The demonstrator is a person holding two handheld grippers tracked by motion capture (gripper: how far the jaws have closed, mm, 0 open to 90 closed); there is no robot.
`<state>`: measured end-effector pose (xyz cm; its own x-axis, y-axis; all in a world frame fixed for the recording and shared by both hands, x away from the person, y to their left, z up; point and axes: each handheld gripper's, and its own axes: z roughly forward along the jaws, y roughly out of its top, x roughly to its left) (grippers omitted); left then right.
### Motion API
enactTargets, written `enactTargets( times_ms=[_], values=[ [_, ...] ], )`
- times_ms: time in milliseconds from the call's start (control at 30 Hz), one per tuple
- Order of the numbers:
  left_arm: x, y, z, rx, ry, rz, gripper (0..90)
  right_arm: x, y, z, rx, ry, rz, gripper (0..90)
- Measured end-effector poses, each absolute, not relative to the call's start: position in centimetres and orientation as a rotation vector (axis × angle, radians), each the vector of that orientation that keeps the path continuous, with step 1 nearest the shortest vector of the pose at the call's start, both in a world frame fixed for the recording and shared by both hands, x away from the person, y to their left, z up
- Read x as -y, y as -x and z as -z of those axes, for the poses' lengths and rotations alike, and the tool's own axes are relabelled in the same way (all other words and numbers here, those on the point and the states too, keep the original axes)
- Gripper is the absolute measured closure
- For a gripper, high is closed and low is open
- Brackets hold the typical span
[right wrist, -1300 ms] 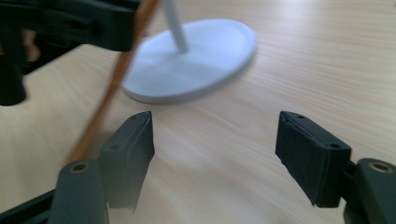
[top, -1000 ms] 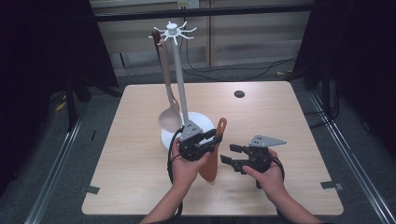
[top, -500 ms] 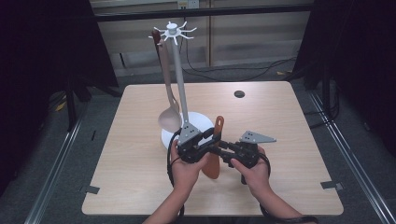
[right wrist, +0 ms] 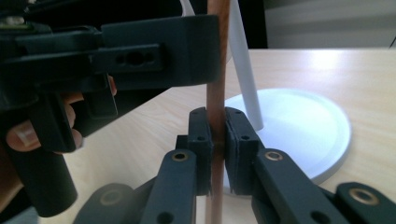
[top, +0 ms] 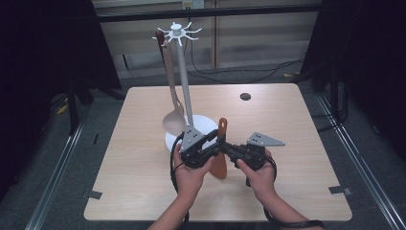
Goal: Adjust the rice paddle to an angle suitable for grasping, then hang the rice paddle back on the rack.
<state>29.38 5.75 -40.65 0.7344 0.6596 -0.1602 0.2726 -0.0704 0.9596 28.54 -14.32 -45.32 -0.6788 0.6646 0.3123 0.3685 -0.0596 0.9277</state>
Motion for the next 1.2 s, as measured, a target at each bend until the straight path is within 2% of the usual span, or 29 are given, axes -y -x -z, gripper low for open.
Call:
enactTargets(
  times_ms=[100,167,300,400,600,1200],
  values=[
    [-6.0,-29.4,40.3,-0.753,-1.644,-0.344,65.0,14.4,-28.5,45.1,-1.969,-1.086,-1.812,83.4],
    [-6.3,-29.5,40.2,-0.764,-1.635,-0.331,55.9,14.6,-28.6,44.9,-1.979,-1.079,-1.812,83.5],
    [-7.1,-29.3,40.1,-0.731,-1.671,-0.349,45.7,15.8,-29.3,44.3,-2.011,-1.045,-1.808,83.4],
    [-7.6,-29.1,40.4,-0.727,-1.698,-0.382,34.8,16.6,-29.7,43.6,-2.043,-1.021,-1.818,83.4],
    [-8.7,-28.6,41.5,-0.747,-1.737,-0.399,21.5,17.1,-30.6,42.0,-2.094,-0.956,-1.858,83.4],
    [-11.3,-28.4,43.4,-0.768,-1.816,-0.421,12.9,16.1,-32.7,37.9,-2.166,-0.797,-1.958,83.4]
  ],
)
